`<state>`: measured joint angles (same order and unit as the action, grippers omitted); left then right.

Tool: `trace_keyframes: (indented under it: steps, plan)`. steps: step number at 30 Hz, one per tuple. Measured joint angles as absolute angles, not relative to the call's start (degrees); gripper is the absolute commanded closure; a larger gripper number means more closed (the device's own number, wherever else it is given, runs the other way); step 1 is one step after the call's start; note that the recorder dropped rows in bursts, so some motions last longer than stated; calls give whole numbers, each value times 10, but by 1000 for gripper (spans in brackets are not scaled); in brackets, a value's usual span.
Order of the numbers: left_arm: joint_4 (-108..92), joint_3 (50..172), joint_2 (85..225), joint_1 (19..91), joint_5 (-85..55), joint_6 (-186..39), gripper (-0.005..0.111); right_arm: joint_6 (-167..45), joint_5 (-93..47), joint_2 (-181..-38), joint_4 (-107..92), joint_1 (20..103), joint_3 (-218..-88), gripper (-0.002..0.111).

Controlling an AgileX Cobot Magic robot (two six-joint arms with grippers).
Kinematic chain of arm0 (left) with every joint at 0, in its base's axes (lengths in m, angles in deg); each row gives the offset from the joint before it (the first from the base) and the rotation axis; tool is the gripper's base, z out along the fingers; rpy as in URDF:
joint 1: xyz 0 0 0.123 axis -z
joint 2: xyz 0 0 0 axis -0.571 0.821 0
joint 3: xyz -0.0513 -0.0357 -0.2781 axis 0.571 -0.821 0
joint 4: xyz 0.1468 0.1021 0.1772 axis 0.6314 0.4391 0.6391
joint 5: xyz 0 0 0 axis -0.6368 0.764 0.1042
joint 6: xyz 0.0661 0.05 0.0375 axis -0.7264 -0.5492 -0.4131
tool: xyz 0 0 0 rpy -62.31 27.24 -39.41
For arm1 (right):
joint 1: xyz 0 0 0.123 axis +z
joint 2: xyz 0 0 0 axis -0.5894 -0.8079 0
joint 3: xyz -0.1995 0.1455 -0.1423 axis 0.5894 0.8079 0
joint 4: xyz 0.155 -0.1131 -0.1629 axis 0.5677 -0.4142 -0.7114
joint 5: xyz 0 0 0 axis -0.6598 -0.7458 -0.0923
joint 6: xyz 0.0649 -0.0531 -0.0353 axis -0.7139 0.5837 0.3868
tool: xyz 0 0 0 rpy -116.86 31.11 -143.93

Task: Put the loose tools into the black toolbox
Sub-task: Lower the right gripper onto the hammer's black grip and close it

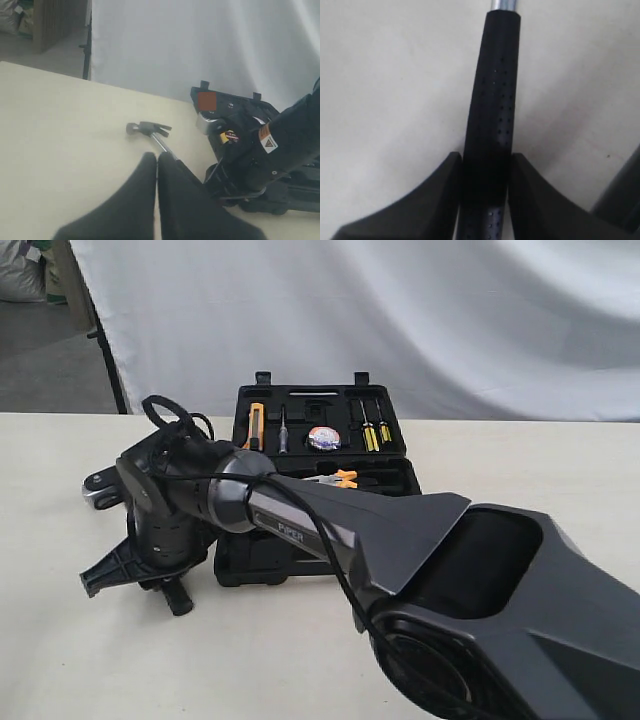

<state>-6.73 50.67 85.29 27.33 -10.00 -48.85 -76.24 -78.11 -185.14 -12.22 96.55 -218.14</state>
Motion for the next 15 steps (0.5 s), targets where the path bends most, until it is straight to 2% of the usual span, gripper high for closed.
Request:
trace_keyframes:
  steps: [9, 15]
  plan:
    - [-67, 507, 853, 273, -100, -489, 106, -722, -886, -1828, -111, 967, -2182, 109]
    - [-67, 507, 853, 273, -100, -489, 106, -707, -923, -1819, -139, 996, -2182, 109]
